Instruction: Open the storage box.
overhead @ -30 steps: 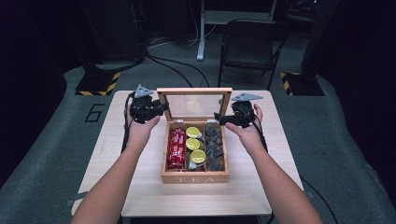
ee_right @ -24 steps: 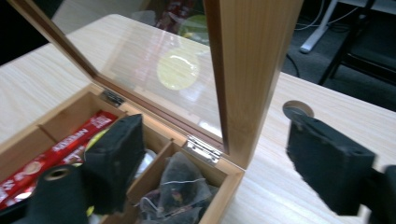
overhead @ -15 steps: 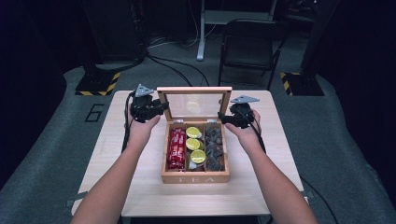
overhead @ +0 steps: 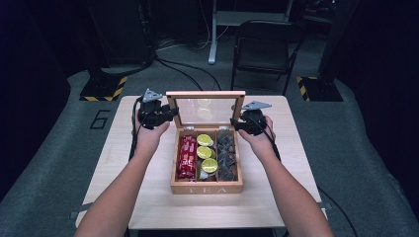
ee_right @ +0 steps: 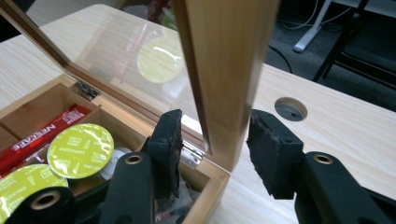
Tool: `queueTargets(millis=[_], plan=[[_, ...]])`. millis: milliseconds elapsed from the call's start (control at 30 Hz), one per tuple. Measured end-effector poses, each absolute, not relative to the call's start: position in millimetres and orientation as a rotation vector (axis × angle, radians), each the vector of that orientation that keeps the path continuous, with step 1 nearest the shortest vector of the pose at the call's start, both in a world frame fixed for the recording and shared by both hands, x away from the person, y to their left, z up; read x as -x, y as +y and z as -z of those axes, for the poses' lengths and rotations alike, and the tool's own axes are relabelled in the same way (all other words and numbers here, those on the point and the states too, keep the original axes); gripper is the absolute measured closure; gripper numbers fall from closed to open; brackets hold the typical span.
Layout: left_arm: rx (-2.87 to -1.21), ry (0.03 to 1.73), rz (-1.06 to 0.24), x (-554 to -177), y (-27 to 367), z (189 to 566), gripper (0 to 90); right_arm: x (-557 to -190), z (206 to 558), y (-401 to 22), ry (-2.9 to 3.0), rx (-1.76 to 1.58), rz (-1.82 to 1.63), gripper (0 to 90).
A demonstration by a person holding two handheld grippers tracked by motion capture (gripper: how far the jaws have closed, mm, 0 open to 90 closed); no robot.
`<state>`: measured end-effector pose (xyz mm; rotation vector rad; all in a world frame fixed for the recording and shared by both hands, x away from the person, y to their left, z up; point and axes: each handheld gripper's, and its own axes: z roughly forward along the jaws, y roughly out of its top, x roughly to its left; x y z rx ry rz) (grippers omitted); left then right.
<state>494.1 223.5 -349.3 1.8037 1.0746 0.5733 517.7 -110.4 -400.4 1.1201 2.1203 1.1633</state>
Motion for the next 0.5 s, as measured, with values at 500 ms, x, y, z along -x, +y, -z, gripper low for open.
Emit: queueTargets(millis=[500], plan=[[-1.789, 1.084, -0.573, -496.4, 223.1, 350.0, 62.4, -521.1, 399.5, -108.5, 2.093, -1.135, -1.130, 63.7]])
